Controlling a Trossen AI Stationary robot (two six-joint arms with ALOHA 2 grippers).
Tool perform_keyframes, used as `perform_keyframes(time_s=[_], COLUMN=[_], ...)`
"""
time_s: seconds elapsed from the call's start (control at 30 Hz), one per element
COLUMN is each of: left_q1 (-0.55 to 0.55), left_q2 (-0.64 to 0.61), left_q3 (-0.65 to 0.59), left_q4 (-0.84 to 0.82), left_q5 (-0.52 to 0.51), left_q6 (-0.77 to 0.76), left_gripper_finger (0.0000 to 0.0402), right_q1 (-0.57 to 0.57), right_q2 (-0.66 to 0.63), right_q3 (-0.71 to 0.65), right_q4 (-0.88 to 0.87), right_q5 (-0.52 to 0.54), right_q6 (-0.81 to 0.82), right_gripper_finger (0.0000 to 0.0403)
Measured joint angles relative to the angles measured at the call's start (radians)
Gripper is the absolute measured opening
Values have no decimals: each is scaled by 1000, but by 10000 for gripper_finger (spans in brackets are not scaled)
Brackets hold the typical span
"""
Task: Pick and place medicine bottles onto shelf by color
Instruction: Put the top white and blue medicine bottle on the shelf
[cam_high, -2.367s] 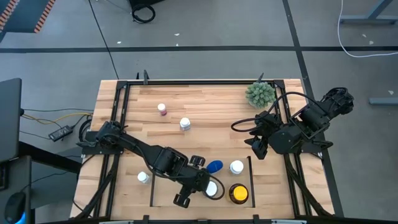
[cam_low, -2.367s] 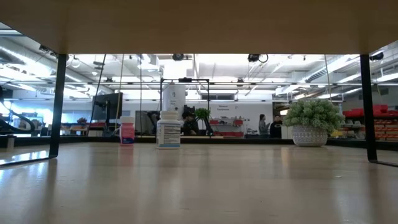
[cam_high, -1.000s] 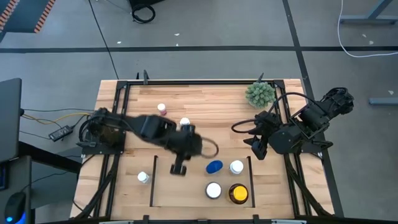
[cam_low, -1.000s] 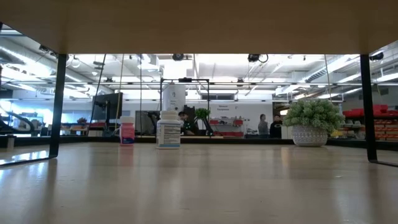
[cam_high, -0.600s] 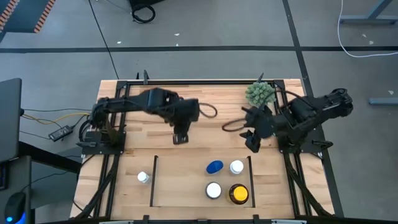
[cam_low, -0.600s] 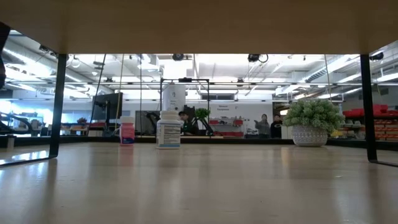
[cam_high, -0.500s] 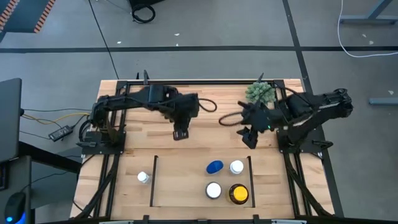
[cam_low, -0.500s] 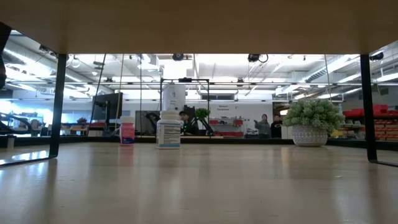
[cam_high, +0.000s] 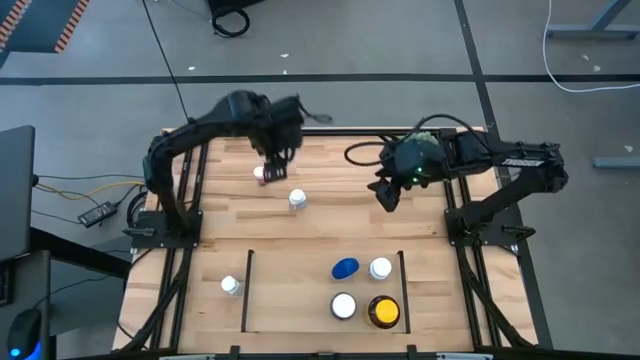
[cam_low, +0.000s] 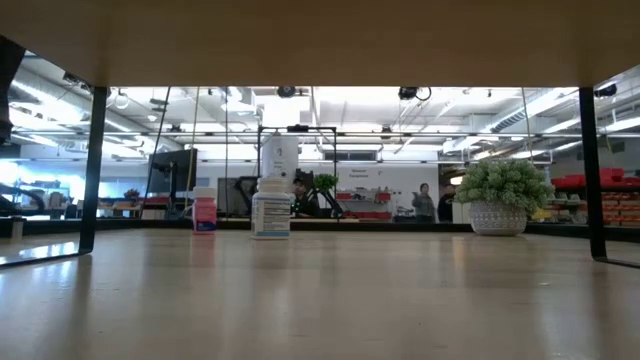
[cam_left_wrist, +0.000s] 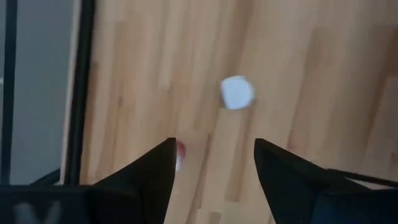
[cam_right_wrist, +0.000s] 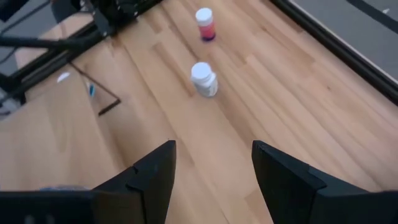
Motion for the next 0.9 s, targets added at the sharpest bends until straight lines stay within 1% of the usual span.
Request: perform_keyframes(time_s=[0.13, 0.23, 0.3, 0.37, 0.53, 0.63, 0.73, 0.83, 0.9], left_q1=[111, 183, 216, 247, 285, 301, 323, 344, 349], left_q2=[-7, -41, -74, -114, -241, -284, -297, -288, -279], left_q3=[-16, -77, -149, -246, -480, -588, -672, -749, -792], left_q4=[0, 2, 19, 49, 194, 270, 318, 349, 379], left_q5=[34, 63, 74, 75, 87, 80, 74, 66, 35], left_q6=[18, 25, 45, 67, 72, 51, 1, -54, -97], left_gripper_finger=[214, 214, 216, 217, 217, 218, 225, 240, 254], right_q1=[-33, -55, -62, -62, -61, -62, -67, -79, -89], right_q2=[20, 76, 133, 189, 278, 283, 274, 265, 265], right_q3=[1, 1, 1, 0, 1, 2, 4, 4, 4], right_q4=[39, 87, 125, 155, 149, 154, 170, 188, 195], right_q5=[-6, -55, -105, -141, -148, -145, -127, -114, -114], right_q6=[7, -7, -36, -64, -60, -60, -60, -57, -50], right_gripper_finger=[218, 218, 218, 218, 218, 218, 218, 218, 218])
